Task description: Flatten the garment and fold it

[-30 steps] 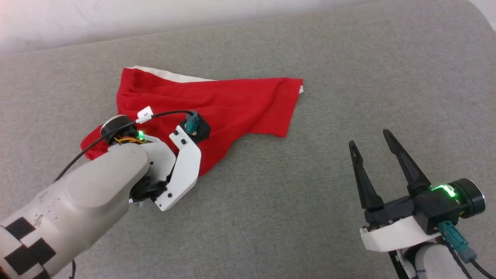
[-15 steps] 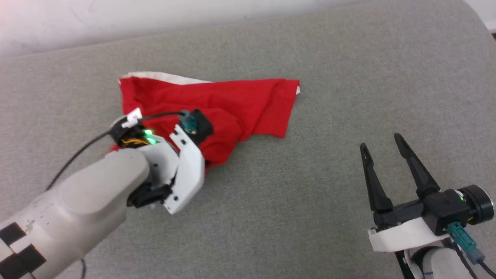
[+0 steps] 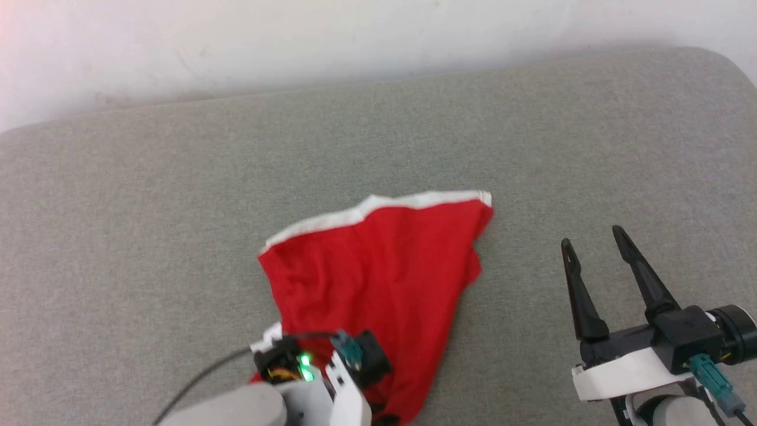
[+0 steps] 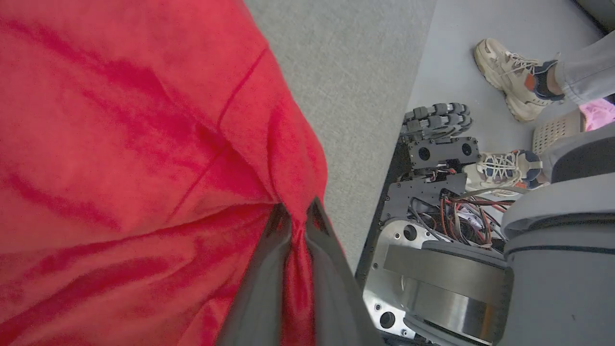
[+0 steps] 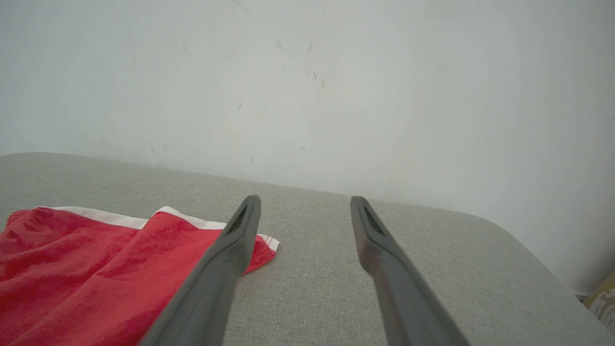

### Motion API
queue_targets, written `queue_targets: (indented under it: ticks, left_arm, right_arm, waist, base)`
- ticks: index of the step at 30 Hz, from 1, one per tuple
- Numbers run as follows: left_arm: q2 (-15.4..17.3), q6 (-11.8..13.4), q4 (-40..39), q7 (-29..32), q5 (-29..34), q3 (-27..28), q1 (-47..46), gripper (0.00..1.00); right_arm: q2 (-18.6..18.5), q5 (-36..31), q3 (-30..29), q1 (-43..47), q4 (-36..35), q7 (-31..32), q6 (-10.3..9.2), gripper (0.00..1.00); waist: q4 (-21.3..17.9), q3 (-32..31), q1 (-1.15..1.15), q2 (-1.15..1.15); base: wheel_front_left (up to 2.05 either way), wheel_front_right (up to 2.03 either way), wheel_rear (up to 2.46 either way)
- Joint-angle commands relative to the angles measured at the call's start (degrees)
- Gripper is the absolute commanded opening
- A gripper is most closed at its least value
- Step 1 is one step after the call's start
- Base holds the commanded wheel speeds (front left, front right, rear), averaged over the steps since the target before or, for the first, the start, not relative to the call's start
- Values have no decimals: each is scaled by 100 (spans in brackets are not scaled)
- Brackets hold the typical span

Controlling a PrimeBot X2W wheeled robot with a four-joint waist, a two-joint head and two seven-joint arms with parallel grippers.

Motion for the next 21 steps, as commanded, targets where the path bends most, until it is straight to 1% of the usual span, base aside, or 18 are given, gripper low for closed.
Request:
queue_targets:
  ticks: [1, 2, 3, 5, 6, 9, 11, 14, 16, 17, 19, 21]
  left_arm:
    - [-103, 1, 115, -9, 194, 0, 177, 0]
    - [-160, 1, 217, -41, 264, 0, 252, 5]
    - [-208, 3, 327, -129, 345, 0, 284, 100]
    - [-258, 5, 490, -326, 497, 13, 287, 100]
    - [-258, 5, 490, -326, 497, 13, 287, 100]
    - [-251, 41, 444, -650, 457, 272, 164, 100]
    - [-132, 125, 299, -825, 518, 515, -59, 100]
    - [119, 287, 67, -1105, 781, 888, -501, 100]
    - [265, 430, 46, -1235, 910, 1150, -790, 100]
    - [344, 462, 87, -1249, 998, 1229, -939, 100]
    - [392, 462, 253, -1221, 936, 1387, -1148, 100]
    - [435, 375, 529, -1027, 873, 1422, -1363, 100]
  right_arm:
    - [-10, -33, -22, 68, 35, -27, -5, 100]
    - [-14, -30, -32, 78, 42, -27, -5, 100]
    - [-16, -29, -43, 90, 50, -27, -5, 100]
    - [-18, -32, -50, 112, 67, -27, -5, 100]
    - [-18, -32, -50, 112, 67, -27, -5, 100]
    - [-20, -34, -97, 170, 76, -27, -5, 100]
    - [-18, -39, -131, 205, 72, -27, -5, 100]
    - [-11, -41, -156, 226, 69, -27, -5, 100]
    - [-5, -38, -160, 222, 68, -27, -5, 100]
    - [-2, -32, -151, 213, 69, -27, -5, 100]
    - [3, -26, -143, 194, 73, -27, -5, 100]
    - [8, -26, -120, 169, 79, -27, -5, 100]
  waist:
    - [35, -35, 0, 0]
    - [47, -45, 0, 0]
    - [58, -58, 0, 0]
    - [69, -93, 0, 0]
    - [69, -93, 0, 0]
    - [122, -163, 0, 0]
    - [167, -197, 0, 0]
    - [223, -217, 0, 0]
    - [255, -218, 0, 0]
    - [263, -211, 0, 0]
    - [280, -195, 0, 0]
    - [278, -159, 0, 0]
  base:
    - [0, 0, 0]
    - [0, 0, 0]
    - [0, 0, 0]
    - [0, 0, 0]
    - [0, 0, 0]
    - [0, 0, 0]
    - [0, 0, 0]
    - [0, 0, 0]
    - [0, 0, 0]
    - [0, 0, 0]
    - [0, 0, 0]
    - [0, 0, 0]
